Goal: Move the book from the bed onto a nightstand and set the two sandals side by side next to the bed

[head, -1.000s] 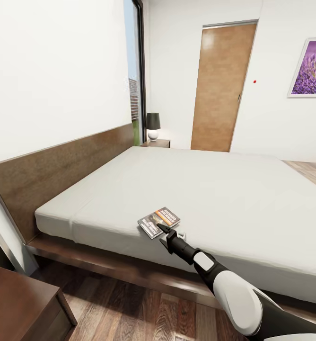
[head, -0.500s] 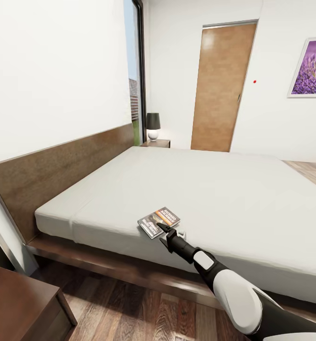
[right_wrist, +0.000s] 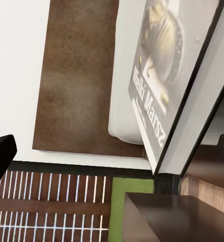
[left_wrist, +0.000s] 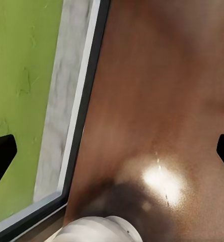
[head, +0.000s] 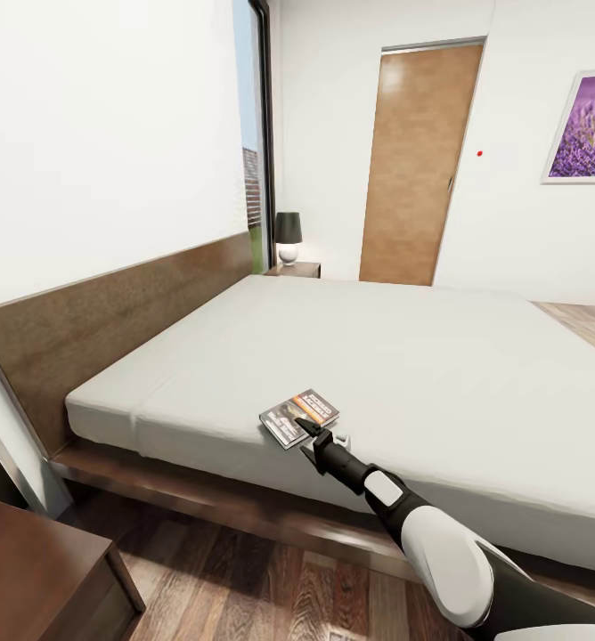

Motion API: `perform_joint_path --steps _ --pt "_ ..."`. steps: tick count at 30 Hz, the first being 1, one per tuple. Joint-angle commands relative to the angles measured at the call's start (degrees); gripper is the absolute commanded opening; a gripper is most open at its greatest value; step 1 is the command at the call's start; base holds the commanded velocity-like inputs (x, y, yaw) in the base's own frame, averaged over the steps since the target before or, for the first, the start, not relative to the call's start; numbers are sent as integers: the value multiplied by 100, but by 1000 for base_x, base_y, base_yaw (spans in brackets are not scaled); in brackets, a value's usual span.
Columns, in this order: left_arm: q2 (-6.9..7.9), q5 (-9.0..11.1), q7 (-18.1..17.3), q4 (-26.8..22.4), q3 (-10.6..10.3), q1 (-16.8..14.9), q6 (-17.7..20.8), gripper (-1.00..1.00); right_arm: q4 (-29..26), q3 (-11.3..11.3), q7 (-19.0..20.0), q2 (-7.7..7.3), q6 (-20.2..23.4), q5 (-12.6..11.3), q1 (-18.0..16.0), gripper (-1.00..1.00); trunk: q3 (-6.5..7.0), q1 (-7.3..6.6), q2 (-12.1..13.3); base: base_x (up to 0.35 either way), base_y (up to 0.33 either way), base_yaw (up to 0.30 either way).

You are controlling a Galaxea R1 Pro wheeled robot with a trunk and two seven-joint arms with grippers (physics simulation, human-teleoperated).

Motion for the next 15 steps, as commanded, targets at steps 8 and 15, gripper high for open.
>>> perform_joint_path --steps 8,15 --pt "3 61 53 -7 -35 -40 7 100 -7 1 -4 2 46 -39 -2 100 -6 -1 -2 -38 21 0" --pt "3 61 53 -9 -39 -43 6 100 -8 1 -4 2 50 -39 -2 100 -6 -1 -2 -29 19 0"
